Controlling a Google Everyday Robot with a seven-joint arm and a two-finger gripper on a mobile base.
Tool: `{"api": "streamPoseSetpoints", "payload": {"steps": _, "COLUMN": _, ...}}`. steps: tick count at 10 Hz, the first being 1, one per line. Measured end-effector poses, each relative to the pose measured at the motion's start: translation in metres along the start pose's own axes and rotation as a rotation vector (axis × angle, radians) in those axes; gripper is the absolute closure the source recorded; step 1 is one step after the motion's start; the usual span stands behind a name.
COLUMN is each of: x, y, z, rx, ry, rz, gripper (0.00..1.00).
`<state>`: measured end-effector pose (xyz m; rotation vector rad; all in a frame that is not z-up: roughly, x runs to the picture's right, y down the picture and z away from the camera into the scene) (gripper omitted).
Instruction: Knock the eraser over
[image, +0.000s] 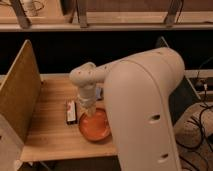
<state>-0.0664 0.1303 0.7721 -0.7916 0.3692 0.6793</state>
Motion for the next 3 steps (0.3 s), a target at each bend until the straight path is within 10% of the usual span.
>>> {"api": "streamPoseSetpoints", "payload": {"steps": 3, "x": 0.067, "y": -0.007, "z": -0.057, "rx": 0.104, "ry": 0.033, "rz": 0.092, "gripper": 1.0}}
